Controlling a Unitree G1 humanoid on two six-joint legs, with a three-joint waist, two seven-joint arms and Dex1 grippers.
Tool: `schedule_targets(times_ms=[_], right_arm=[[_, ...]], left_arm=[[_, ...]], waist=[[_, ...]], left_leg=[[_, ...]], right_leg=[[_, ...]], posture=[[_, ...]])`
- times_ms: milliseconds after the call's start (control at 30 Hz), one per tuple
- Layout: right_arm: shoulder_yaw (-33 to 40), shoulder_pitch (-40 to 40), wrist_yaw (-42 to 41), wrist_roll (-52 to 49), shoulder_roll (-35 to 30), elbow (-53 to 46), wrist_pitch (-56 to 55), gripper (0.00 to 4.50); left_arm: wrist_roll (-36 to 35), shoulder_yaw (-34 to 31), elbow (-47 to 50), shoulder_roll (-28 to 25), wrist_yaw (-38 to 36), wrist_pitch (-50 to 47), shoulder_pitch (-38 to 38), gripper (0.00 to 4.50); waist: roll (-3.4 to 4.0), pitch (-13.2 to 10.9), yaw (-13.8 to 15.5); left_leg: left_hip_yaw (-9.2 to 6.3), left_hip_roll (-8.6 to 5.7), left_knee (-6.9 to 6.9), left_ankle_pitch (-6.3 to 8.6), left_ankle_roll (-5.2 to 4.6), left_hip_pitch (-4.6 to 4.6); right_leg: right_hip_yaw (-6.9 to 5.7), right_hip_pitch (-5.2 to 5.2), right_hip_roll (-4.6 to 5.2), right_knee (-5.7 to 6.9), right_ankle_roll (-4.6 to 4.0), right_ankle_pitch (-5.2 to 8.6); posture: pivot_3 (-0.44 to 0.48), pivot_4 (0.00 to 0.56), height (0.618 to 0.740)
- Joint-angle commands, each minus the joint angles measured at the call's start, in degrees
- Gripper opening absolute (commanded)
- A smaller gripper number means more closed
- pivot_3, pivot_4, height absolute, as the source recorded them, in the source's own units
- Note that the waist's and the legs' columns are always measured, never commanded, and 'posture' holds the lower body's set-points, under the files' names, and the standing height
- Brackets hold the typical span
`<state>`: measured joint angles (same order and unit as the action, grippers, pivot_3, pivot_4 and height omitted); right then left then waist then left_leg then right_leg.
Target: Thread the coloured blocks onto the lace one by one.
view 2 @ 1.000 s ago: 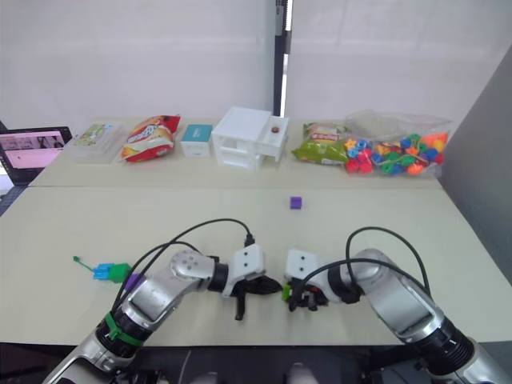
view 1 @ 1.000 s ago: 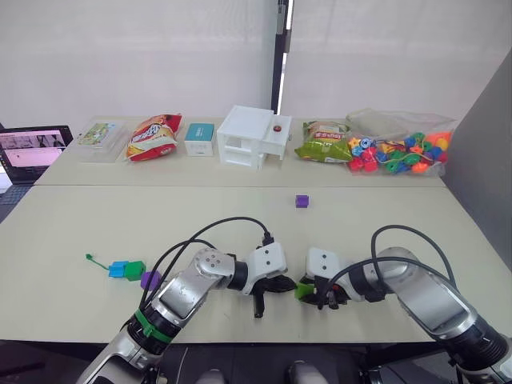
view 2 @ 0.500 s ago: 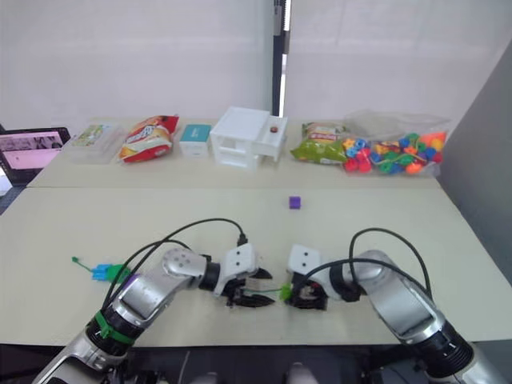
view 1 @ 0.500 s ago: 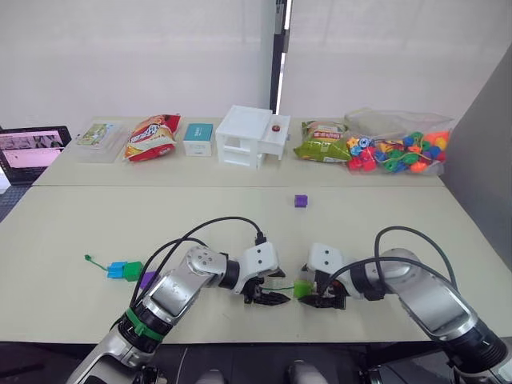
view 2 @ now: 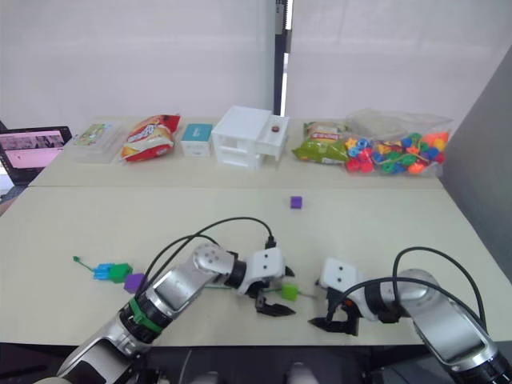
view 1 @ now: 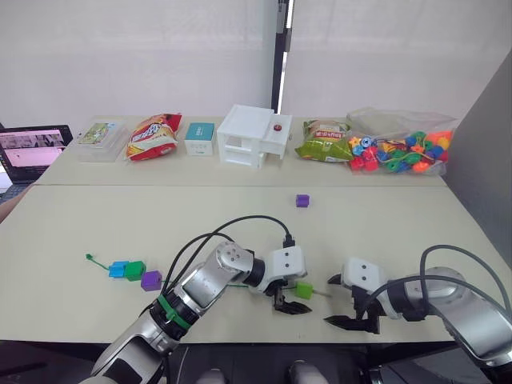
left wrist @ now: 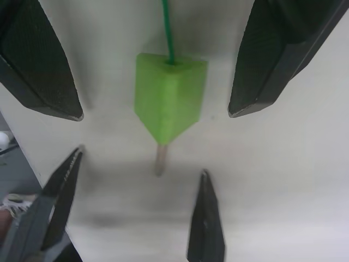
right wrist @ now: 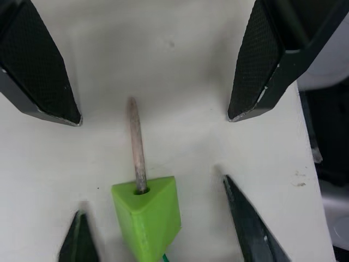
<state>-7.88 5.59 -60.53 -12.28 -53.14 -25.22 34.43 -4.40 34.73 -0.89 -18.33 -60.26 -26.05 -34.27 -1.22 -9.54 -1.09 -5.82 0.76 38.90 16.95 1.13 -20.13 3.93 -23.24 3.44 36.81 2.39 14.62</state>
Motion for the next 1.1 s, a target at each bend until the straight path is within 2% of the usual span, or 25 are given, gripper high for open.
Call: schedule_targets(times_ms=[33,233,267,333,533,633,967,1000,1100], right_arm=[[0.9,0.3,0.7,0.1,-0.2,0.2,-0.9,4.5],[0.3,0.7,1.1,-0.2,-0.3,-0.5,-0.1,4.5],[0.0,0.9,1.1,-0.2,-0.3,-0.6,0.0,4.5],[-0.5,1.2,1.2,0.0,-0.1,-0.6,0.1,4.5],[-4.2,4.0,2.8,2.1,2.5,2.8,-0.2,4.5],[-5.6,4.5,3.1,3.4,2.8,5.7,-1.2,3.69],[-5.3,3.6,1.9,3.5,0.4,7.3,-3.8,0.29],[-5.2,3.6,1.9,3.5,0.3,7.2,-3.8,0.03],[-5.2,3.6,1.6,3.4,0.1,6.9,-4.2,0.0]], left_arm=[[1.9,1.3,-1.2,0.1,-0.6,1.4,-0.6,4.21],[3.5,2.1,-1.6,-0.7,-1.7,2.0,0.1,2.35],[3.6,2.2,-1.4,-1.0,-1.9,2.0,0.2,2.19],[3.8,2.2,-1.1,-1.4,-2.2,2.0,0.4,1.38],[3.7,2.0,-0.3,-2.3,-2.9,2.1,0.8,1.35],[3.7,1.9,-0.1,-2.5,-3.1,2.1,0.9,1.35],[3.6,1.4,0.4,-3.1,-3.4,1.7,1.3,1.35],[3.6,1.3,0.4,-3.2,-3.4,1.7,1.3,1.35],[3.3,0.7,1.2,-3.9,-3.4,1.3,1.8,1.35]], waist=[[0.0,0.0,0.1],[0.0,0.0,0.2],[0.0,0.0,0.2],[0.01,0.0,0.2],[0.0,0.0,-0.1],[0.0,0.0,-0.2],[-0.01,0.1,0.0],[-0.02,0.1,0.0],[0.0,0.1,0.0]], left_leg=[[0.0,0.0,0.01,0.0,0.0,-0.01],[0.0,0.0,0.01,0.0,0.0,0.0],[-0.01,0.0,0.01,0.0,0.0,0.0],[-0.01,0.0,0.02,0.0,0.0,0.0],[-0.01,0.02,0.0,0.0,0.0,0.06],[0.0,0.03,-0.01,0.0,0.0,0.14],[0.0,0.03,0.0,0.0,0.0,0.31],[0.0,0.03,0.0,0.0,0.0,0.31],[0.0,0.03,0.0,0.0,0.0,0.31]], right_leg=[[0.0,0.02,0.0,-0.01,0.0,0.0],[0.0,0.03,0.01,-0.01,0.0,0.0],[0.0,0.03,0.01,-0.01,0.01,0.0],[0.0,0.03,0.01,-0.02,0.01,0.0],[0.0,0.04,-0.02,0.01,0.01,0.0],[0.0,0.1,-0.03,0.0,0.0,0.0],[0.0,0.29,-0.02,0.0,0.01,0.01],[0.0,0.29,-0.02,0.0,0.01,0.01],[0.0,0.29,-0.02,0.0,0.01,0.01]], posture=[[0.0,0.15,0.74],[0.0,0.15,0.74],[0.0,0.15,0.74],[0.0,0.15,0.74],[0.0,0.15,0.74],[0.0,0.15,0.74],[0.0,0.15,0.74],[0.0,0.15,0.74],[0.0,0.15,0.74]])
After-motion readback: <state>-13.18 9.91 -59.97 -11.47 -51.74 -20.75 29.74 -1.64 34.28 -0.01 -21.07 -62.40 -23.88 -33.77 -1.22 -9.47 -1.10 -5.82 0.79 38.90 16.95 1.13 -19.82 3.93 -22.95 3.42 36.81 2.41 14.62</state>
